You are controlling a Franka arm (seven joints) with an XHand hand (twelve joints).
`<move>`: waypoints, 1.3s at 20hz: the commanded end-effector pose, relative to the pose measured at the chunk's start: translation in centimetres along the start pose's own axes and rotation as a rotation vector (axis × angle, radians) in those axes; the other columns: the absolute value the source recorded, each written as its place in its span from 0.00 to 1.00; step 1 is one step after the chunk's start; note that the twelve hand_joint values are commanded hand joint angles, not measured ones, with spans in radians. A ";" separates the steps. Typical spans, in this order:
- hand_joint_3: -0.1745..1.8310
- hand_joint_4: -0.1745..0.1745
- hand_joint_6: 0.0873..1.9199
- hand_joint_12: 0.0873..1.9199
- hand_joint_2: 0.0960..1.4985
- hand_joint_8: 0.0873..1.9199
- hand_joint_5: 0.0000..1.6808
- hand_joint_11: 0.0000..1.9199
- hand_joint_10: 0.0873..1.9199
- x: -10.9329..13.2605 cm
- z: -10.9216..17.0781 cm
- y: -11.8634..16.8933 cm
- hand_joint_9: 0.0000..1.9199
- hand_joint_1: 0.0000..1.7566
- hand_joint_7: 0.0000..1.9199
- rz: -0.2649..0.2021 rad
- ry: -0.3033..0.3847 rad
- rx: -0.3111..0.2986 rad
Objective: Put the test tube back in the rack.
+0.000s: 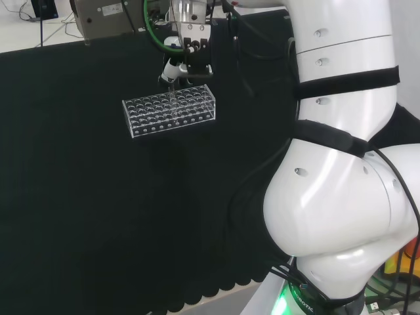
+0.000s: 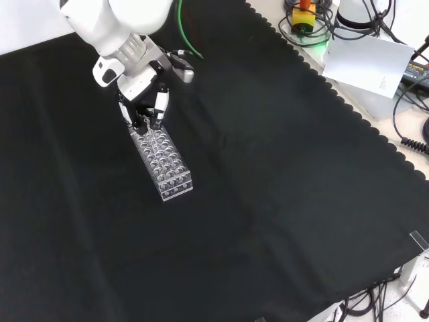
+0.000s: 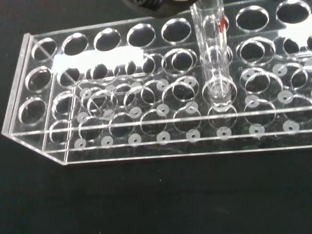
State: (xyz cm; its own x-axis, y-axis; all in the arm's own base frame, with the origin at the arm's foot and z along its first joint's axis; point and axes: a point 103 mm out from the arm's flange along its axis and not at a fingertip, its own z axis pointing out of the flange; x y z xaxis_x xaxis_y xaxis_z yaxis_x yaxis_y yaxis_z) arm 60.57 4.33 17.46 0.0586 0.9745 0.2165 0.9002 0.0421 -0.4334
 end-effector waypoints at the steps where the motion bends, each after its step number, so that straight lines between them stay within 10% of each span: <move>1: 0.00 0.00 0.08 0.36 0.67 0.33 0.77 0.77 0.00 0.0 1.0 -0.2 0.80 0.81 0.71 0.012 0.010 0.016; 10: 0.00 0.00 0.17 0.45 0.67 0.29 0.77 0.70 0.00 -0.6 0.8 -0.3 0.79 0.79 0.68 -0.018 0.092 0.069; 16: 0.00 0.44 0.30 0.70 0.59 0.43 0.44 0.36 0.00 -0.6 0.0 0.0 0.59 0.66 0.33 -0.047 0.127 0.088; 26: 0.00 0.55 0.30 0.72 0.58 0.44 0.35 0.28 0.00 -0.4 -2.3 -1.2 0.50 0.62 0.23 -0.092 0.173 0.016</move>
State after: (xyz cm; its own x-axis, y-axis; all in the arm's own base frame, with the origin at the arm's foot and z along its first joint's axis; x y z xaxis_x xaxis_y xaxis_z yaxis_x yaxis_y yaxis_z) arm 60.67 3.66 18.42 0.0658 0.9276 0.3676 0.8737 0.1244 -0.4703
